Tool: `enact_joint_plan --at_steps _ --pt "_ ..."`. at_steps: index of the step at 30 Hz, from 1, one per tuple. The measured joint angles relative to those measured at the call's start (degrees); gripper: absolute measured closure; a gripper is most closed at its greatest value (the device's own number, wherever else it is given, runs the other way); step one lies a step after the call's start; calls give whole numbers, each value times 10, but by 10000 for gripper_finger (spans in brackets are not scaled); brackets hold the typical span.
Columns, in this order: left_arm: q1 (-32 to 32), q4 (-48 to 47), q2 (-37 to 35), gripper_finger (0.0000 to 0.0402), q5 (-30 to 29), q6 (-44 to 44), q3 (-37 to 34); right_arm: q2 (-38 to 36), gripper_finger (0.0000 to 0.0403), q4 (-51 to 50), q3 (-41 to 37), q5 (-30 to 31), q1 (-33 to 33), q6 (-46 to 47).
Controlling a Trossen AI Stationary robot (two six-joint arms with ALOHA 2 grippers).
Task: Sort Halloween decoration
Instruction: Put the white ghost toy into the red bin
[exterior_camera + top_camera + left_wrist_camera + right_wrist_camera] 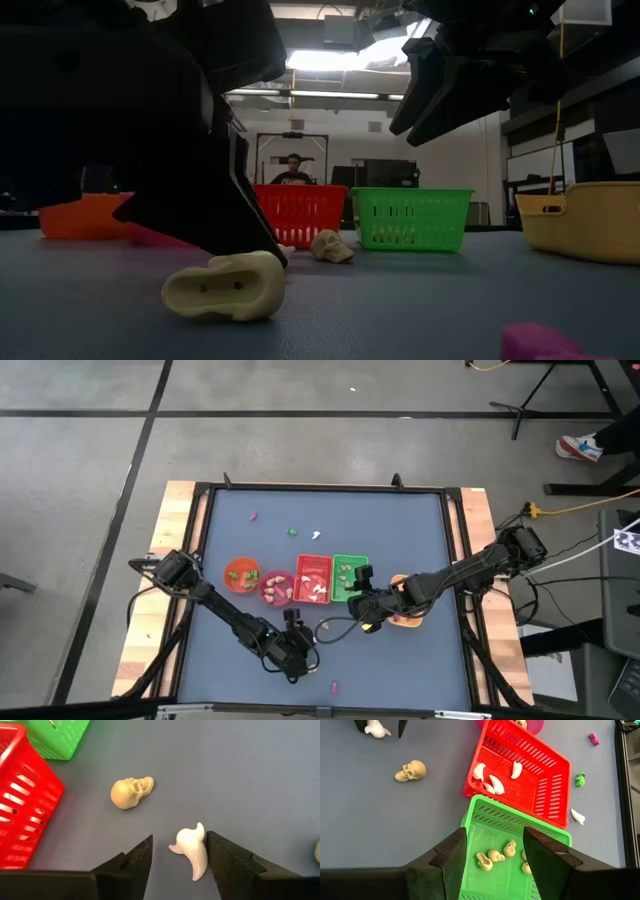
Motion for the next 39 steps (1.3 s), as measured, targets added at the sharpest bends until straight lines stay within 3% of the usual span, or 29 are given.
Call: enact_joint_plan --at_steps 10,23,39 --pt "11 -1 -1 257 42 -1 0 0 207 0 0 0 0 0" --pt "11 0 -1 297 48 -2 0 0 207 0 0 0 0 0" --pt "11 8 0 301 48 -2 0 0 207 0 0 0 0 0"
